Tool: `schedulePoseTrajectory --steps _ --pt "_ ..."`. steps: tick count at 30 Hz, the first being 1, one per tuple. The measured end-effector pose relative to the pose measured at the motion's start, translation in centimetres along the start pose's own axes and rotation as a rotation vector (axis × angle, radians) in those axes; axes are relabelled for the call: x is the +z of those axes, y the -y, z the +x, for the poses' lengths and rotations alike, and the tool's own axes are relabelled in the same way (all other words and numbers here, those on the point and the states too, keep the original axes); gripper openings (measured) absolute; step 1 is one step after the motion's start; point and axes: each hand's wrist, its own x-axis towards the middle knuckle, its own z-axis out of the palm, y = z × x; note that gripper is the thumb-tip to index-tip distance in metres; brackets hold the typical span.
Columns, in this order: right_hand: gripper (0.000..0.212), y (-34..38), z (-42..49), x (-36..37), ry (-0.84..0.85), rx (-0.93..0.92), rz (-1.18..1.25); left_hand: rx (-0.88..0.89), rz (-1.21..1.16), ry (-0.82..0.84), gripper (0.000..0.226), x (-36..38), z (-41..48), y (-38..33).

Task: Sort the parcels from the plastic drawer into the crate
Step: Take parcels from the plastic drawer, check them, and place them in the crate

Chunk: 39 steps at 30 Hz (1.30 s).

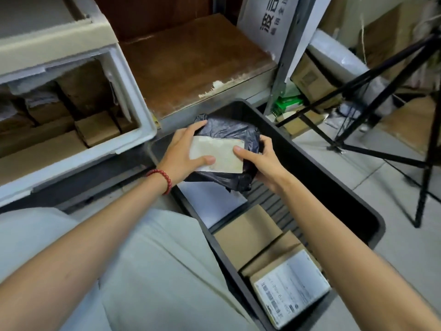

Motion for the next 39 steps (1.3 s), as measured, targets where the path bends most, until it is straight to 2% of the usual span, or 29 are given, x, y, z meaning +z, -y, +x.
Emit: schedulePoseTrajectory --steps 4,7,10,16,24,26,28,31,39 --pt "0.098 -0.8 0.2 -2.8 -0.094 0.034 -0.015 0.034 0.017 0.006 0.083 2.6 0.4 -1.1" --pt "0.108 -0.9 0.0 -5.0 -0.125 0.018 -0.049 0.026 -0.022 0.003 0.084 4.9 0.6 -1.8" --pt "0.107 -1.1 -0.9 -7.3 -0.203 -0.017 -0.133 0.036 -0.064 0.041 0.082 7.4 1.2 -2.8" --pt "0.099 -2.7 -4.5 -12.3 -0.334 -0.009 -0.255 0.060 -0.051 0.228 0.079 13.4 1.7 -4.6" --pt "0.091 -5.8 -9.0 -16.3 -0.621 0.122 -0.423 0.099 -0.121 0.538 0.085 19.7 0.9 -6.7" --pt "0.087 -6.0 -9.7 -16.8 -0.661 0.165 -0.550 0.107 -0.065 0.621 0.086 20.5 0.7 -6.8" --pt "0.082 -6.2 -10.0 -17.0 -0.665 0.187 -0.681 0.183 0.146 0.579 0.081 20.6 0.8 -6.3" --pt "0.076 -6.1 -9.6 -16.7 -0.626 0.178 -0.790 0.325 0.449 0.408 0.071 19.0 1.1 -5.1" --pt "0.061 -6.4 -7.3 -14.9 -0.400 0.221 -0.947 0.190 0.528 0.275 0.068 14.4 1.7 -1.9"
